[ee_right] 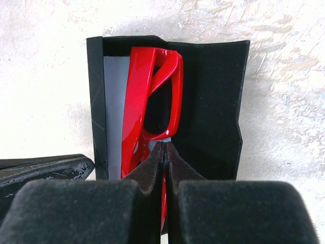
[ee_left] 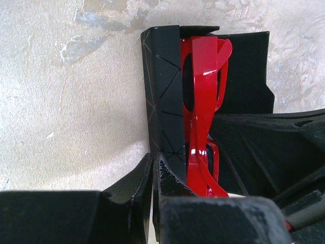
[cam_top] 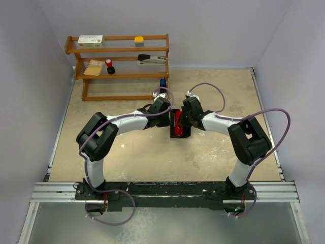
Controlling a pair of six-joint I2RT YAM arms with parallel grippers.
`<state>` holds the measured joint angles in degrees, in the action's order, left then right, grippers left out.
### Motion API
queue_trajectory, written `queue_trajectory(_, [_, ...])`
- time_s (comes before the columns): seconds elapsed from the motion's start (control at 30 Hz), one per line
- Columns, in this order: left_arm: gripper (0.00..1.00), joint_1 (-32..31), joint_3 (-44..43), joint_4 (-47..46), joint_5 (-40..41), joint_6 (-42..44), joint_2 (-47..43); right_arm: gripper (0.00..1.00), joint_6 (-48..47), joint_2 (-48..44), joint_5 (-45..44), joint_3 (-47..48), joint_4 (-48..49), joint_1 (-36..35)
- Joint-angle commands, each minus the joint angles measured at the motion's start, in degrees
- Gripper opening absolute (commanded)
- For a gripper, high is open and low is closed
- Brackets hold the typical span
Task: Organize the sunglasses
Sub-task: Adjust the sunglasses in the sunglasses case.
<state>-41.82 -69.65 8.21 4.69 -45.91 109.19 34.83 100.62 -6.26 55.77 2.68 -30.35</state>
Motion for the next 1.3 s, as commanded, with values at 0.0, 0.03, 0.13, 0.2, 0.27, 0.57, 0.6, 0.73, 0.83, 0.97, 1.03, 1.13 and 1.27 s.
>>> queue_trajectory(0.0, [0.0, -0.5, -1.1, -1.9, -0.3, -0.3, -0.5, 0.0, -0.3, 1.3, 1.3, 1.9, 2.3, -0.1])
queue_trajectory(0.03, [0.0, -0.5, -1.1, -1.9, -0.3, -0.3, -0.5, 0.0, -0.6, 1.5, 1.3, 2.2, 2.6, -0.1])
queue_trajectory(0.13, [0.0, -0.5, -1.1, -2.0, -0.4, -0.4, -0.4, 0.0, -1.5, 2.3, 2.0, 2.8, 2.9, -0.1])
queue_trajectory(0.2, [0.0, -0.6, -1.1, -2.0, -0.5, -0.5, -0.3, 0.0, -1.5, 2.1, 2.4, 3.0, 3.0, -0.1])
queue_trajectory(0.27, [0.0, -0.5, -1.0, -2.0, -0.3, -0.5, -0.4, 0.0, -1.7, 1.8, 2.6, 3.3, 2.9, -0.1])
queue_trajectory(0.57, [0.0, -0.9, -0.8, -2.2, -0.3, -0.9, -0.4, 0.0, -1.9, 2.3, 4.9, 3.2, 3.4, -0.7])
queue_trajectory(0.6, [0.0, -0.9, -0.8, -2.3, -0.3, -0.9, -0.3, 0.0, -2.0, 2.6, 5.2, 3.3, 3.4, -0.9])
queue_trajectory(0.73, [0.0, -1.1, -0.8, -2.2, -0.1, -1.0, -0.4, 0.0, -2.0, 3.9, 5.5, 3.4, 3.7, -2.2])
queue_trajectory(0.83, [0.0, -1.2, -0.7, -2.3, -0.1, -1.1, -0.5, 0.0, -2.0, 4.8, 5.9, 4.0, 3.8, -3.2])
queue_trajectory(0.97, [0.0, -1.3, -0.7, -2.3, 0.0, -1.1, -0.6, 0.0, -1.7, 5.4, 5.9, 4.6, 3.8, -4.2])
queue_trajectory(1.03, [0.0, -1.3, -0.6, -2.2, 0.1, -1.1, -0.7, 0.0, -1.6, 5.5, 6.0, 4.8, 3.8, -4.4])
queue_trajectory(1.13, [0.0, -1.3, -0.6, -2.2, 0.2, -1.1, -0.7, 0.0, -1.4, 5.3, 5.9, 4.7, 3.6, -4.6])
queue_trajectory(1.27, [0.0, -1.3, -0.3, -2.2, 0.5, -1.1, -0.9, 0.0, -1.7, 3.8, 4.1, 4.1, 2.7, -4.8])
